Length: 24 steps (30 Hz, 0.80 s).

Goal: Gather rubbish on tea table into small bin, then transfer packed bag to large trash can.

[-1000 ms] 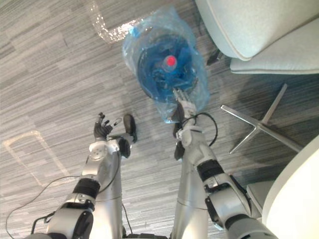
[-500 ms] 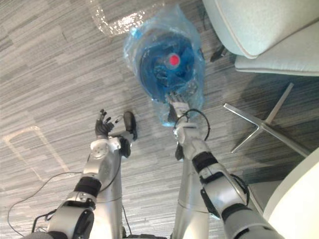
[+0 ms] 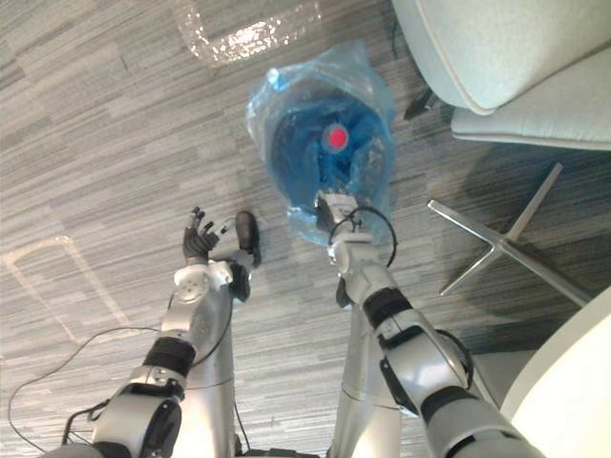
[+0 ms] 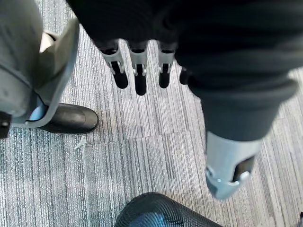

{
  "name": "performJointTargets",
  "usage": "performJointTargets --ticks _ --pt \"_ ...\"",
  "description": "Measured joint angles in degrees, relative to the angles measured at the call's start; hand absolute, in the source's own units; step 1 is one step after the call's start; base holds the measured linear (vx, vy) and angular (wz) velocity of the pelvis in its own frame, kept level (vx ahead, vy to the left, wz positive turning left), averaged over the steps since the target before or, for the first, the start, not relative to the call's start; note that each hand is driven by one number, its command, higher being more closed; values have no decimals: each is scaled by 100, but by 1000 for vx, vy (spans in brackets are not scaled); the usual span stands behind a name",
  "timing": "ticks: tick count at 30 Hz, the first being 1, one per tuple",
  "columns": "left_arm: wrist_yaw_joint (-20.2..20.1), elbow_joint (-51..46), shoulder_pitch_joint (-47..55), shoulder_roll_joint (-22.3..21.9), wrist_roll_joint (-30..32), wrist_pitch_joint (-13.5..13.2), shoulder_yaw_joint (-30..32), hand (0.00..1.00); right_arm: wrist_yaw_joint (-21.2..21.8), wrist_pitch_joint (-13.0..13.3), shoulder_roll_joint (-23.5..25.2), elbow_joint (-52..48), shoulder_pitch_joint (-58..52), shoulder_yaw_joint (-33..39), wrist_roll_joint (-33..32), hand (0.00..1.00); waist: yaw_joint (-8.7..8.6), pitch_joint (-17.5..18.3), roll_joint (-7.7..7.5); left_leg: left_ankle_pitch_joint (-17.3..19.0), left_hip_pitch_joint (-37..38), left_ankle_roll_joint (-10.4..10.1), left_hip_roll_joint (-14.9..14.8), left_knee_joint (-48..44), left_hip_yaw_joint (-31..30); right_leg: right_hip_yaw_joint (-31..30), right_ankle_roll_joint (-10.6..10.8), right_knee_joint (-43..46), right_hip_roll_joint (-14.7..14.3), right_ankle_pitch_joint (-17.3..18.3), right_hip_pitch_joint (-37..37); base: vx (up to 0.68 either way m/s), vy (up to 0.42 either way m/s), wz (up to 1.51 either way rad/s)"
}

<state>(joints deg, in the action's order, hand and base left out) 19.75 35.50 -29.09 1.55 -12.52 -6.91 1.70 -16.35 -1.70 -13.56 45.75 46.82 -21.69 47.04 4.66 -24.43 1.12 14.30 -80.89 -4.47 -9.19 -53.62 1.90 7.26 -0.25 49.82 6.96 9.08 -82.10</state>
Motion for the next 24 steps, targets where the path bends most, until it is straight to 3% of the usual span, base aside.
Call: performJointTargets --ticks 13,19,24 --pt "-4 138 14 -45 6 144 9 0 -93 -4 7 -644 -243 76 -470 100 22 0 -1 -34 263 -20 -58 -37 -56 44 -58 -42 -69 -42 324 1 6 -1" --pt "-27 268 409 -59 47 291 -39 0 -212 8 2 -1543 -842 137 -824 100 11 25 -26 -67 1039 -23 -100 264 -53 136 -43 -395 -116 -64 1124 -11 5 -1" --pt "-112 278 1001 -80 130 384 -199 0 -216 21 25 -2351 -1775 138 -1121 100 2 75 -107 -109 2157 -65 -70 734 28 153 -101 -754 -112 -106 2184 22 -15 5"
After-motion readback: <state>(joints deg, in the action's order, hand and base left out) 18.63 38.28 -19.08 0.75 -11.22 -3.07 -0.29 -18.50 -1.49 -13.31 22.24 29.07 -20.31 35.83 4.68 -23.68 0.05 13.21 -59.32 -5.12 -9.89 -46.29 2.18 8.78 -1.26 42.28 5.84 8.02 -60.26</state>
